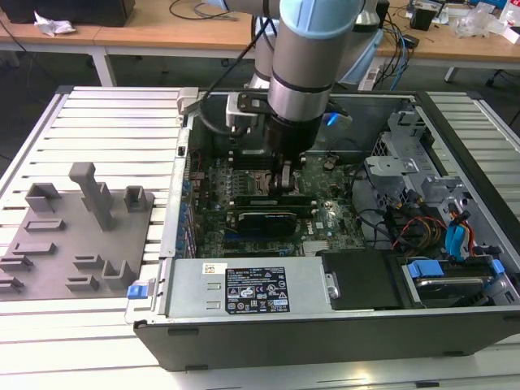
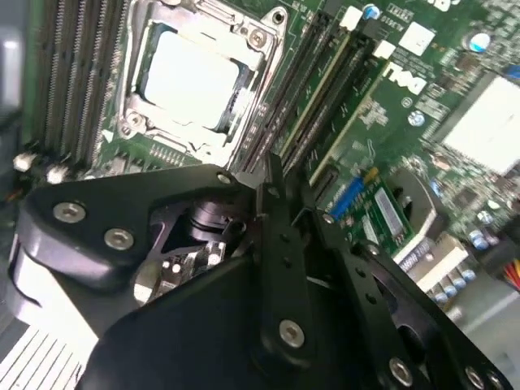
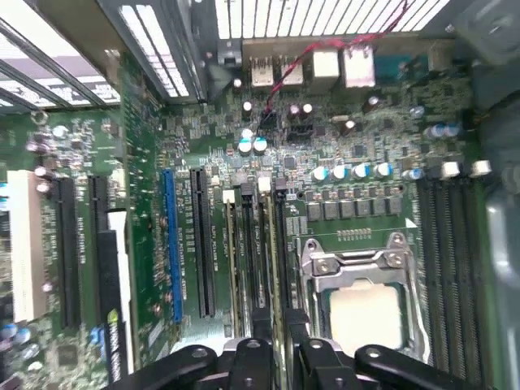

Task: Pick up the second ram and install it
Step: 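Insert the second ram into the second slot, then press down the second ram until it locks into place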

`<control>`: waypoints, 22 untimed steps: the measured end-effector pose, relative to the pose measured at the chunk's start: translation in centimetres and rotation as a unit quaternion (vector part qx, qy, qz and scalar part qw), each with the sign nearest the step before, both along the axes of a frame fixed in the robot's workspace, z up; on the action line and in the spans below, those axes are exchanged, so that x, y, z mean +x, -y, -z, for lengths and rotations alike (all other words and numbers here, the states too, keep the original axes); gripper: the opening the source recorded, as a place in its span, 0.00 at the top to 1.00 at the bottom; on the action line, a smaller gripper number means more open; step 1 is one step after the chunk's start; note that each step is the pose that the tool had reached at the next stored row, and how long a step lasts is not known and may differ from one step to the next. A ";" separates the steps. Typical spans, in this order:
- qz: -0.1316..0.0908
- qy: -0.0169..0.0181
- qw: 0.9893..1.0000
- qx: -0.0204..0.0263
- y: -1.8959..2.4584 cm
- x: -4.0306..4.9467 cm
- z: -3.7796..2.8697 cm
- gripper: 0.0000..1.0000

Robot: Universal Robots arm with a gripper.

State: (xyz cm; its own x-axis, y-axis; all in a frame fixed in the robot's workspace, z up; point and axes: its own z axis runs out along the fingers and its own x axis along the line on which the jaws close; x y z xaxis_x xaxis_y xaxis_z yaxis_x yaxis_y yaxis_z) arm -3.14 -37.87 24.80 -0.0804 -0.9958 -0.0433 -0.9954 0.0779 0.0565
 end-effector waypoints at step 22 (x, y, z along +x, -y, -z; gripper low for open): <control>0.000 -0.005 1.000 -0.007 -0.66 5.23 0.23 0.89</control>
State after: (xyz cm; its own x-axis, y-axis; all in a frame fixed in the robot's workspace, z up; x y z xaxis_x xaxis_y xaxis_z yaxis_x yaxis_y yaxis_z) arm 2.09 -37.21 24.57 -0.0805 -0.9964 -0.0281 -0.9948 0.0786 0.0644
